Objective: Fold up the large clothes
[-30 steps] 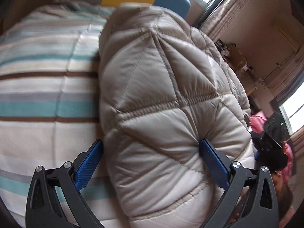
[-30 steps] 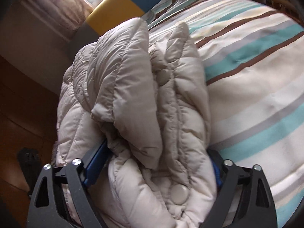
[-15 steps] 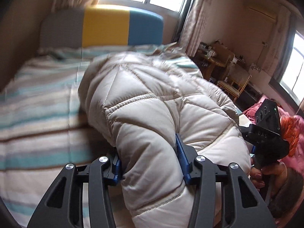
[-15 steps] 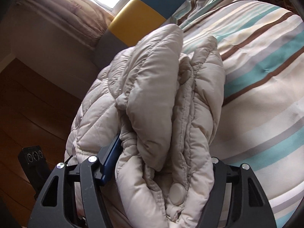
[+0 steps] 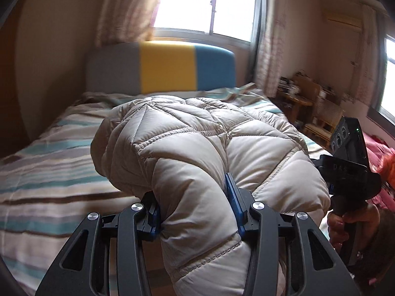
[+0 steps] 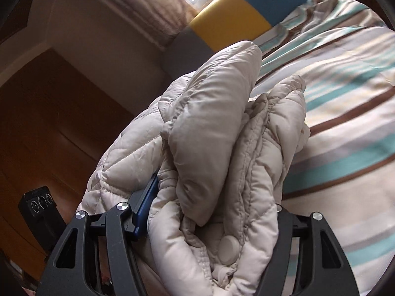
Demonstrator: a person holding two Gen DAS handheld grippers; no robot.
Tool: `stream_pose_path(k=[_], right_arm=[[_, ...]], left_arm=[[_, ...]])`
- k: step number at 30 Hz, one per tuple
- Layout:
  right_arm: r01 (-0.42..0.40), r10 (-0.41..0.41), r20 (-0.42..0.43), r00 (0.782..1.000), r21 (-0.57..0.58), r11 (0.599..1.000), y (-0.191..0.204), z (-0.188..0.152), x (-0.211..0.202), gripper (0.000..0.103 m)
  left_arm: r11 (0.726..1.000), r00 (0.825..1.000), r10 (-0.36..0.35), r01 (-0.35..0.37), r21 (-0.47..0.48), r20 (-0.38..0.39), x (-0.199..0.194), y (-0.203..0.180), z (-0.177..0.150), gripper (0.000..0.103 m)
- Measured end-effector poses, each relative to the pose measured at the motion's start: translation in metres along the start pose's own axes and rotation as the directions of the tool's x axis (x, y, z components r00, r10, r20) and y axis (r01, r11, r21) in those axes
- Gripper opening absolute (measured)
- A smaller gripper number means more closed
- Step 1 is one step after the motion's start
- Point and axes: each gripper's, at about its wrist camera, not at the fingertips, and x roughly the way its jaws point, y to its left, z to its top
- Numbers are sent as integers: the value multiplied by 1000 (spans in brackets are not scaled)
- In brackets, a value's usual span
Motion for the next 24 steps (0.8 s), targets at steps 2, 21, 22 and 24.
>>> stream_pose_path(k=[2,21,22,24], right_arm=[[-8,7,-28,1000,-26,1000,14,-2,23,64],[332,-358,-38,933,-292,897,53,-58,111,77],[341,-366,-36,930,-289,895,50,-62,111,78],[345,-371,-55,927,-263,901,43,-59,115,79]], left_arm=[[999,999,32,-32,-36,3,-9,22,-8,44],[944,962,262,-272,-186,-76,-33,118,-98,67],[946,961,264,-274,-174,-79,-31,115,-98,68],[945,955,282,-292,-143,-88,-28,109,-97,68]])
